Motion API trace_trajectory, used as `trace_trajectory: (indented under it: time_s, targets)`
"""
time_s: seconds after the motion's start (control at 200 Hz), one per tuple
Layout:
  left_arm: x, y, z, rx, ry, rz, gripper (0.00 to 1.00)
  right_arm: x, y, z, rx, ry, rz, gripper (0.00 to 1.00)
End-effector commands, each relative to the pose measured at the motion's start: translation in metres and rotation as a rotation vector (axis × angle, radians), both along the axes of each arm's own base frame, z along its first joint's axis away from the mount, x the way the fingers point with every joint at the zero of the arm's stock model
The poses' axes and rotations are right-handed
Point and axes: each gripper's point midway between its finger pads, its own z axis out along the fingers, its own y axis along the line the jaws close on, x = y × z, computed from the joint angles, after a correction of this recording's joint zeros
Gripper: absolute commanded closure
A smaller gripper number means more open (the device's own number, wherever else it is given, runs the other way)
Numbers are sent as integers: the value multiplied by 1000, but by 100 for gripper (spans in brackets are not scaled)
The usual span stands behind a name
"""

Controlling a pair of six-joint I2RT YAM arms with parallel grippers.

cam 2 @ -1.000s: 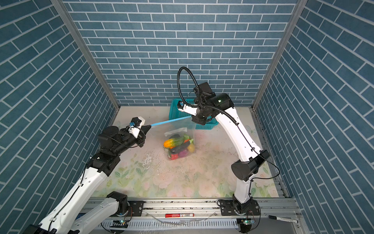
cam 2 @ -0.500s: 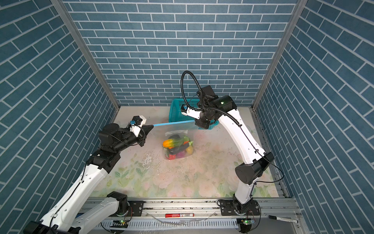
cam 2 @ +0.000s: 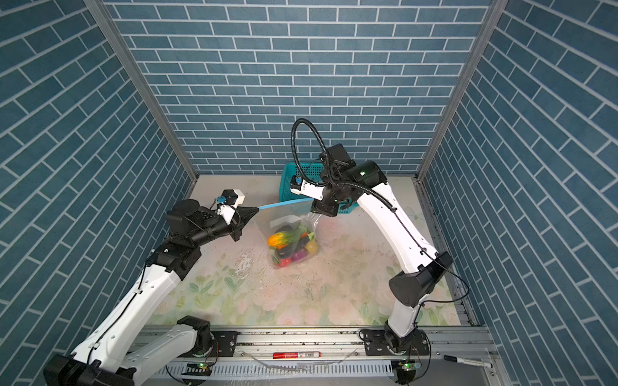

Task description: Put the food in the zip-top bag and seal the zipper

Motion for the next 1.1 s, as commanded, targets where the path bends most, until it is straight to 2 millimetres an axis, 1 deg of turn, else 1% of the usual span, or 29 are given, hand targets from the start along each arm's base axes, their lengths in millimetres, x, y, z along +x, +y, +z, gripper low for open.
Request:
trace_trajectory:
  time_s: [0.0,0.105,0.215,0.285,0.36,0.41,0.59,0.635,0.76,1.095]
  targets:
    - [-2,-4,30,-40,-78,-34,100,-6,24,0,28,27,101,46]
    - [-3,-5,30,-40,-79,-43,100,-4,43,-3,43,28,161,41]
    - [-4,-6,30,-37,-80,-52,100,3,57,-5,60,26,190,38]
    - [-6,-6,31,-38,-84,-56,100,5,64,-6,71,35,210,38]
    - [-7,-6,31,-39,-81,-54,100,3,70,-7,82,53,233,41]
    - [-7,-5,31,-37,-82,-52,100,0,71,-7,89,68,247,45]
    - [-8,-4,31,-35,-86,-43,100,-10,70,-4,98,88,272,74]
    - [-7,-4,30,-35,-83,-44,100,-10,69,-4,97,86,271,79]
    - [-8,-4,32,-39,-83,-44,100,-12,66,-2,94,82,269,86]
    - [-7,-3,30,-36,-83,-37,100,-11,60,1,76,54,258,97]
